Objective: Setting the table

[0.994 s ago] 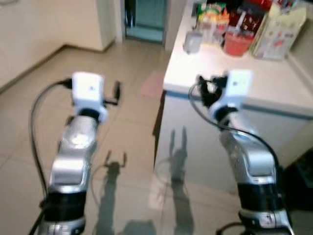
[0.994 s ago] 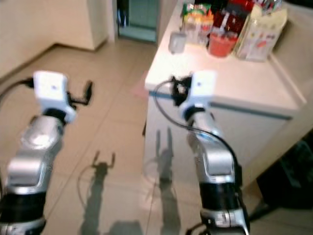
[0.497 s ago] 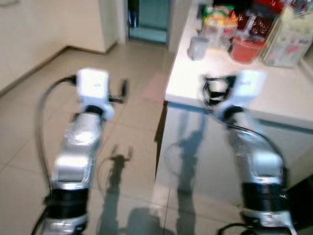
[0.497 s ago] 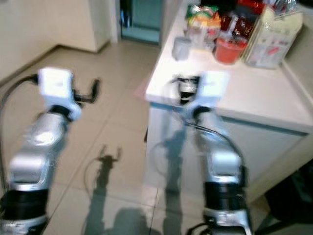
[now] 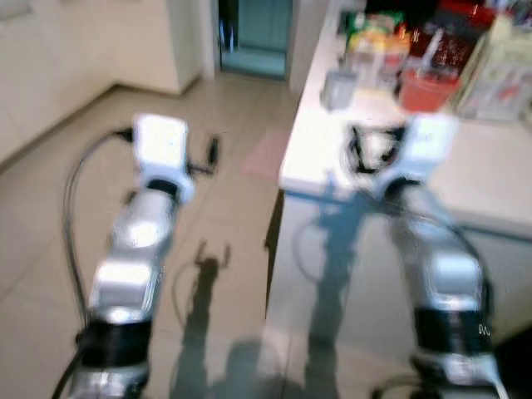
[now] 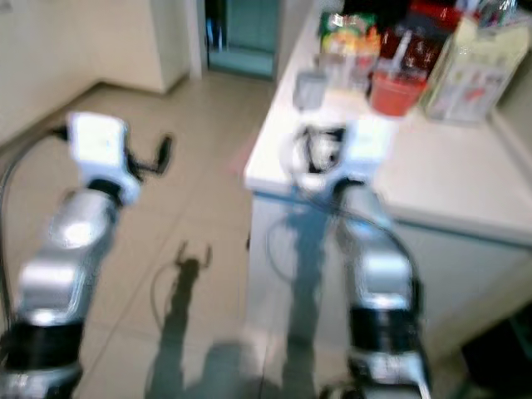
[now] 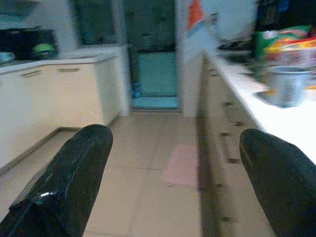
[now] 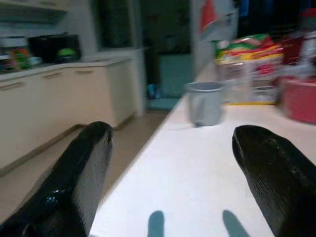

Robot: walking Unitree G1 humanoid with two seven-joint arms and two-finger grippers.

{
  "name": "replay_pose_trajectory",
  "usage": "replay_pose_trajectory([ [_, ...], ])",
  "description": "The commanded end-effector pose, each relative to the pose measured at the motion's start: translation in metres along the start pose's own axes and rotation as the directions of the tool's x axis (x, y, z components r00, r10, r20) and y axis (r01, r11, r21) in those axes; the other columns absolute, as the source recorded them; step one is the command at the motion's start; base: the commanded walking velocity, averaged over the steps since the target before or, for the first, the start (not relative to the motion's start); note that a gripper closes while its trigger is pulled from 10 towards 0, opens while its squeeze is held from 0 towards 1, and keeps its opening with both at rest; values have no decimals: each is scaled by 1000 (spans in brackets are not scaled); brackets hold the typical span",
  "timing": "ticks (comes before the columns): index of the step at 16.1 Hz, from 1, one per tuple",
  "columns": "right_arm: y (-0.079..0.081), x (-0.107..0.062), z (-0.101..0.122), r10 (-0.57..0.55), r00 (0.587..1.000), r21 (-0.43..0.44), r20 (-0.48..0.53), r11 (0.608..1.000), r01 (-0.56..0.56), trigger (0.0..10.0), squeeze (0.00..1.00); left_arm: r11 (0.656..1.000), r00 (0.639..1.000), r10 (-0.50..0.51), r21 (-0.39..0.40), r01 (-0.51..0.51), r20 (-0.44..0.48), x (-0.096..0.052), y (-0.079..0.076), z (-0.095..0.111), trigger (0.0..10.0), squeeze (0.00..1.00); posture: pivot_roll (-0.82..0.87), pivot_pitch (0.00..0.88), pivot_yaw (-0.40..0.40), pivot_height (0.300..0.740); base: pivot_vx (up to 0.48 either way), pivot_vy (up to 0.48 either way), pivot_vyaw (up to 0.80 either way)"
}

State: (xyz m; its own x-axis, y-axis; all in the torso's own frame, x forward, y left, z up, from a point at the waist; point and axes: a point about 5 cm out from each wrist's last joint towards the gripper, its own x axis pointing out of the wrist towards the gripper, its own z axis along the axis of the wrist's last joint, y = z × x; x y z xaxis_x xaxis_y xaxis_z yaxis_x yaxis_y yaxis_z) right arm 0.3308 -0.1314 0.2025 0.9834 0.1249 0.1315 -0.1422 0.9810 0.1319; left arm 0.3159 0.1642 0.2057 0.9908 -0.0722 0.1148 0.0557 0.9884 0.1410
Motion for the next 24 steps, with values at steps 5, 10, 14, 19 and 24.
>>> replay_pose_trajectory([
  [5, -14, 0, 1, -46, 999, -11, -9, 999, 46, 10000, 0, 999, 999, -37, -4, 37, 18, 2, -10, 4, 10000, 1000, 24, 0, -43, 740, 376, 0, -420],
  [10, -9, 0, 0, -6, 1000, -70, -25, 998, 5, 10000, 0, 1000, 999, -31, -2, 31, 20, 1, -9, 4, 10000, 1000, 26, 0, -46, 740, 384, 0, 0],
  [14, -7, 1, -1, -9, 1000, -77, -16, 997, 7, 10000, 0, 999, 999, -36, 4, 36, 23, 1, -9, 4, 10000, 1000, 33, 0, -49, 740, 384, 0, 519],
  [19, -11, -2, -2, -41, 999, -56, -3, 998, 41, 10000, 0, 999, 998, -49, 9, 49, 26, 0, -11, 4, 10000, 1000, 34, 0, -43, 740, 383, 0, 0],
  [24, -10, -4, -8, -33, 999, -40, -37, 999, 32, 10000, 0, 997, 997, -73, 16, 72, 20, -1, -14, 4, 10000, 1000, 32, 0, -38, 740, 286, 0, 0],
])
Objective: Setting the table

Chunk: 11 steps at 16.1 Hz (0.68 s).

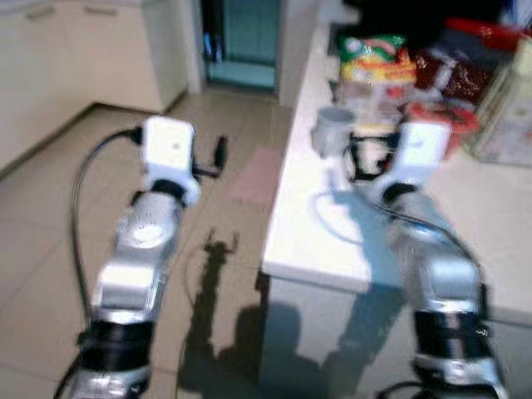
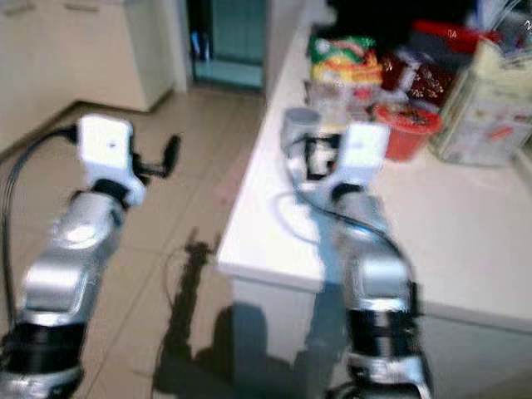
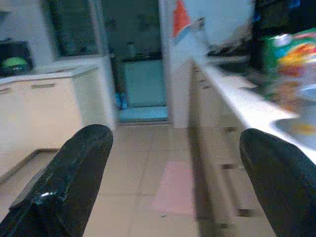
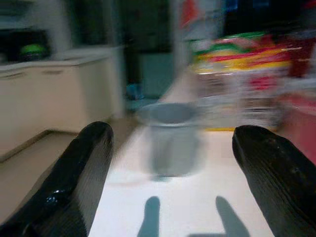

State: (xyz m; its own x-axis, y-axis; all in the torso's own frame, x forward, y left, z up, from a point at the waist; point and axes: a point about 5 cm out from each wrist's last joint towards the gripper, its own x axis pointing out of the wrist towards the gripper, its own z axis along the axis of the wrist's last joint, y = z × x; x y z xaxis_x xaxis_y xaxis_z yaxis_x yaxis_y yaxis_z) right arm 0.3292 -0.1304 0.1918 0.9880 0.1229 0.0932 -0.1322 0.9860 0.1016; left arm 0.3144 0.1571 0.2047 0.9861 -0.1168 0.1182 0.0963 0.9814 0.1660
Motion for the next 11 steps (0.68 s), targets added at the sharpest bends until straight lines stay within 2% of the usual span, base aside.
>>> replay_pose_trajectory([
  [1, -8, -1, 0, -18, 1000, -8, -14, 1000, 18, 10000, 0, 999, 999, -39, 2, 39, 9, 0, -8, 3, 10000, 1000, 33, 0, -37, 740, 0, 0, 0],
  [2, -7, 0, -6, -20, 999, 11, -41, 1000, 21, 10000, 0, 996, 996, -88, 9, 88, 14, -3, -13, 3, 10000, 1000, 38, 0, -40, 740, 0, 0, 0],
  [3, -5, 2, -8, -15, 999, 37, -46, 999, 17, 10000, 314, 993, 992, -121, 7, 121, 21, -5, -15, 3, 10000, 1000, 39, 0, -40, 740, 0, 0, 0],
  [4, -4, 6, -9, -14, 999, 52, -39, 999, 16, 10000, 1000, 989, 989, -149, 11, 149, 12, -8, -16, 1, 10000, 1000, 38, 0, -39, 740, 0, 0, 0],
  [7, 5, 18, -13, 20, 998, 45, -57, 999, -17, 10000, 1000, 986, 986, -166, 13, 166, -4, -11, -16, -2, 10000, 1000, 41, 0, -40, 740, 0, 0, 0],
  [8, 9, 26, -19, 19, 995, 17, -94, 1000, -18, 10000, 1000, 985, 985, -174, 15, 174, -7, -13, -16, -2, 10000, 1000, 47, 0, -43, 740, 0, 0, 0],
  [11, 11, 43, -28, -54, 990, -18, -130, 999, 52, 10000, 1000, 977, 977, -214, 8, 214, -11, -17, -18, -1, 10000, 1000, 60, 0, -43, 740, 0, 0, 0],
])
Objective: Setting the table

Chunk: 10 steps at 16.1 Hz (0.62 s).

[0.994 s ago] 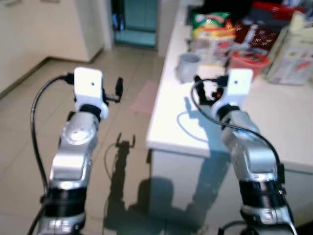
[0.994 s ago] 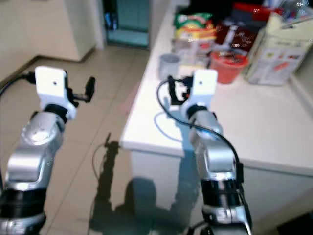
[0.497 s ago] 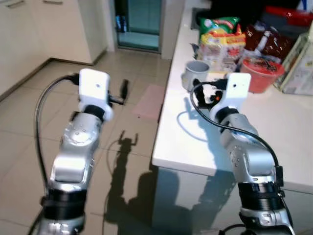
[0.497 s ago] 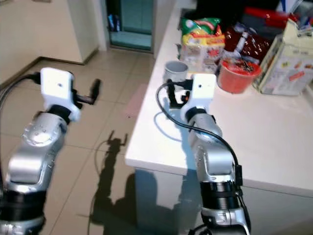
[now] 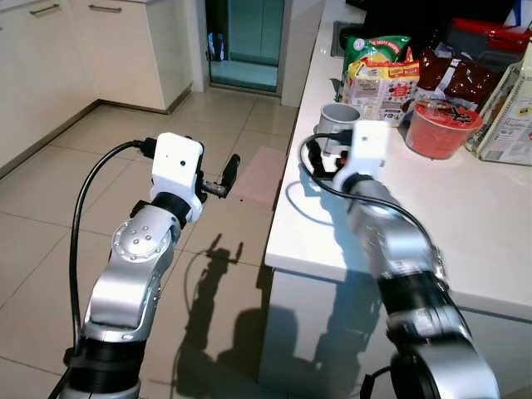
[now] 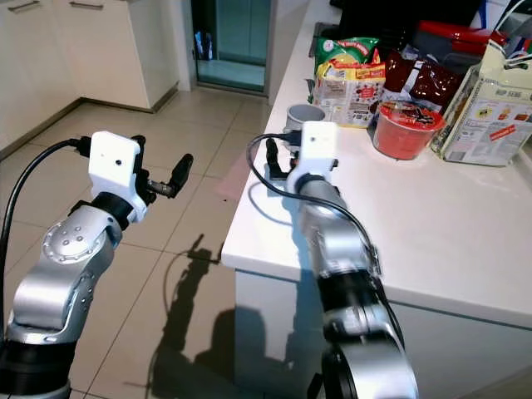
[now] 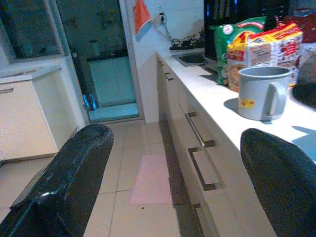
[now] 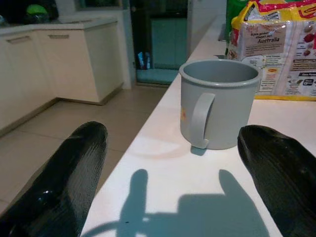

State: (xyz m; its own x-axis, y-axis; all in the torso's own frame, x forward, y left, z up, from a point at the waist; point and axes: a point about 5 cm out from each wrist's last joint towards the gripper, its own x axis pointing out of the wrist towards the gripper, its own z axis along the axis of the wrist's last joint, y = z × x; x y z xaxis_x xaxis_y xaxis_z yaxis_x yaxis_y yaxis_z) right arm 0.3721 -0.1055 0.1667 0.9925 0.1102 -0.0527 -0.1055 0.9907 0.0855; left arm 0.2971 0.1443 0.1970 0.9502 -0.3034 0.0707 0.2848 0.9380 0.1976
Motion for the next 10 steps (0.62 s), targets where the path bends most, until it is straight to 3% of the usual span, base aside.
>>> replay_pose_trajectory([
  [1, -2, 5, 3, -35, 999, -11, 17, 999, 35, 10000, 1000, 999, 999, -34, -5, 34, 3, -1, -4, 3, 10000, 1000, 65, 0, -42, 740, 0, 0, 0],
  [4, 7, 16, 1, -61, 998, -55, 22, 997, 62, 10000, 1000, 999, 999, -54, -1, 54, -6, -6, -6, 4, 10000, 1000, 84, 0, -38, 740, 0, 0, 0],
  [6, 7, 21, -1, -95, 995, -74, 24, 993, 97, 10000, 0, 998, 998, -62, 2, 62, -11, -7, -5, 5, 10000, 1000, 100, 0, -40, 740, 0, 0, 0],
  [10, 1, 26, 0, -158, 987, -68, 11, 985, 158, 10000, 0, 997, 997, -77, 6, 77, -21, -9, -7, 6, 10000, 1000, 110, 0, -38, 740, 0, 0, 0],
])
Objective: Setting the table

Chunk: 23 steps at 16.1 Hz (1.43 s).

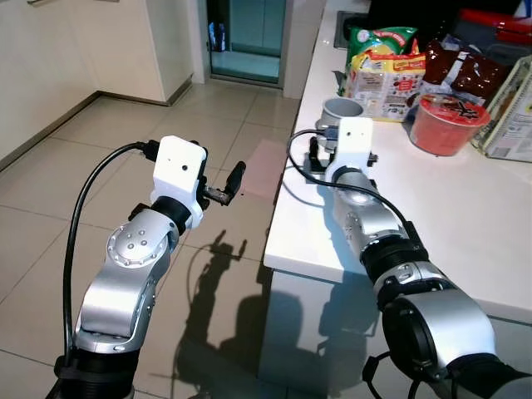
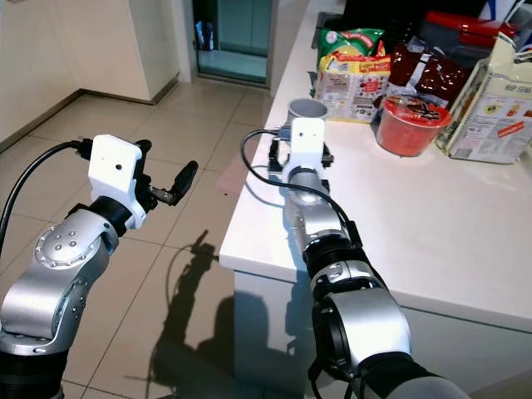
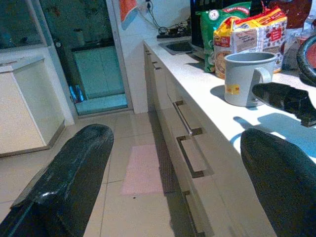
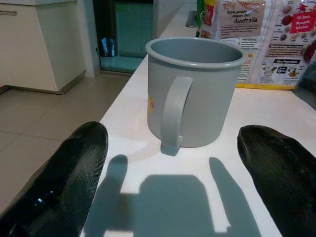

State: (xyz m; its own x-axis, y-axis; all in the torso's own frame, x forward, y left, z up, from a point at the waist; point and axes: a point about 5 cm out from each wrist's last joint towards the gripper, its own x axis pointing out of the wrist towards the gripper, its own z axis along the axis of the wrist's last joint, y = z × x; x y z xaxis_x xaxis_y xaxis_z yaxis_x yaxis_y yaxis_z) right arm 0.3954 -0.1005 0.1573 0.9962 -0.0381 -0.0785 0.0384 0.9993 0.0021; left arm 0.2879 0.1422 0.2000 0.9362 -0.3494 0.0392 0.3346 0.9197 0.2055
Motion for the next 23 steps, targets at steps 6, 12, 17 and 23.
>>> replay_pose_trajectory([
  [6, -4, 9, 17, -28, 999, 92, 30, 995, 25, 10000, 0, 998, 999, -43, 35, 43, -8, -12, 2, 12, 10000, 1000, 189, 0, -34, 740, 0, 0, 0],
  [12, -11, 12, 24, -71, 996, 65, 47, 996, 68, 10000, 0, 999, 999, -31, 26, 31, 5, -26, 6, 19, 10000, 1000, 202, 65, -55, 740, 0, 0, 0],
  [17, -19, 14, 31, -91, 994, 67, 63, 994, 86, 10000, 0, 999, 998, -27, 20, 26, 52, -32, 8, 30, 10000, 1000, 208, 127, -86, 740, 0, 0, 0],
  [23, -15, 14, 40, -17, 991, 109, 131, 994, 3, 4353, 0, 1000, 994, -15, 28, 12, 112, -38, 10, 49, 10000, 1000, 247, 177, -108, 740, 0, 0, 0],
])
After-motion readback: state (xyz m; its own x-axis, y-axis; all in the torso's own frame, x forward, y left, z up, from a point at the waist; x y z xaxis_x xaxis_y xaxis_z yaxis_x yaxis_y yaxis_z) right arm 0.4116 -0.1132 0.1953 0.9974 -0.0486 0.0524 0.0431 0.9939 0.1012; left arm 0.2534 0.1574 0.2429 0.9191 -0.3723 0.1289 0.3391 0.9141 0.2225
